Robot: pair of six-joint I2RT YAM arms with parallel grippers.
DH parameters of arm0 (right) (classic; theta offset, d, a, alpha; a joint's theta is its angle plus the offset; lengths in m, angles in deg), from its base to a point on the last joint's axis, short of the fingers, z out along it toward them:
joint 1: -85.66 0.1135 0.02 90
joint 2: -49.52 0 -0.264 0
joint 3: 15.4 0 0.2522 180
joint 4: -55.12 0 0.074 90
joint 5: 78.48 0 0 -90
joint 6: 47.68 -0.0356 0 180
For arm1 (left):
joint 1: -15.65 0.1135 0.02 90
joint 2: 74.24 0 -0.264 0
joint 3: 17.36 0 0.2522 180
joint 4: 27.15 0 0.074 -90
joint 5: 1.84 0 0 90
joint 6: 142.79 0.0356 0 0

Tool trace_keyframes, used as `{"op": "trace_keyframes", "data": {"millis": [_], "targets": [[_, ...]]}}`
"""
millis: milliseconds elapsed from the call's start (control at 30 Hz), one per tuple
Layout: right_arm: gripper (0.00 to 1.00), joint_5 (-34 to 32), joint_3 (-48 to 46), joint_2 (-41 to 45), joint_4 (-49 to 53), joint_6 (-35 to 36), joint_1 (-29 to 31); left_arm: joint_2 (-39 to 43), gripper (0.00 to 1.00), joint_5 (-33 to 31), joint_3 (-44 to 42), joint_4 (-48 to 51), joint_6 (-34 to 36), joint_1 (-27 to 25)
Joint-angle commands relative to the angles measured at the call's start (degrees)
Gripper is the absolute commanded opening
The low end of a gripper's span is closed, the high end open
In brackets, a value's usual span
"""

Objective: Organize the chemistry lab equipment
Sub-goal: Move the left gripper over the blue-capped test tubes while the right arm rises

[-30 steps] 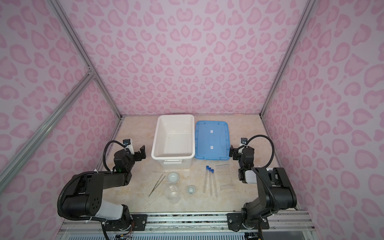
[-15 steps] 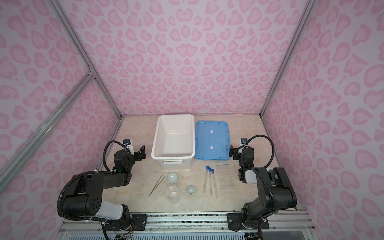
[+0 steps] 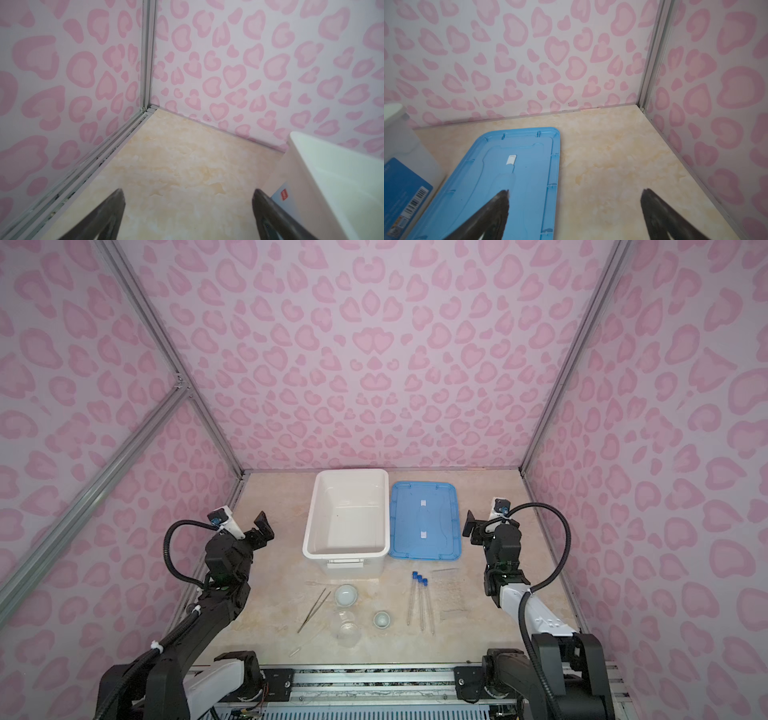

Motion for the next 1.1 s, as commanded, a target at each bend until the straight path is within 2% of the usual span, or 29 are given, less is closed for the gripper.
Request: {"op": "trace_keyframes", "data": {"millis": [0,100,200,367,500,567,667,767,933,1067], "targets": [[1.0,4.6,3.5,4.0,16.4,-11.1,-0.3,4.3,0.97,7.9,4.9,14.6,-10.6,0.0],[1.0,13.8,7.1,6.3,23.5,-11.5,-0.2,8.2,0.97,13.8,10.6,25.4,-13.7,-2.3],[0.99,17.4,10.1,7.8,31.3,-11.8,0.7,10.7,0.98,12.9,16.9,35.0,-12.2,-9.8],[0.96,18.7,13.9,9.2,42.9,-11.4,3.0,7.9,0.98,10.2,26.5,45.3,-12.5,-26.5],[0.95,19.8,14.5,11.3,49.1,-12.2,3.6,1.9,0.95,3.1,33.8,52.1,-11.7,-43.2],[0.94,19.9,14.4,13.0,51.4,-12.9,3.7,-1.2,0.91,-0.9,36.5,54.9,-12.0,-51.5],[0.94,19.8,14.5,15.2,55.0,-13.3,4.1,-5.6,0.83,-3.7,39.8,56.9,-13.4,-60.6],[0.94,19.4,14.6,16.8,58.6,-12.9,4.1,-12.7,0.69,-5.4,43.4,58.7,-15.1,-69.5],[0.94,20.6,13.1,18.0,60.6,-12.8,4.1,-25.6,0.64,-5.9,47.7,59.5,-17.7,-75.7],[0.94,20.6,11.6,19.5,60.9,-12.9,4.1,-33.5,0.54,-5.9,49.9,59.6,-18.7,-76.7]]}}
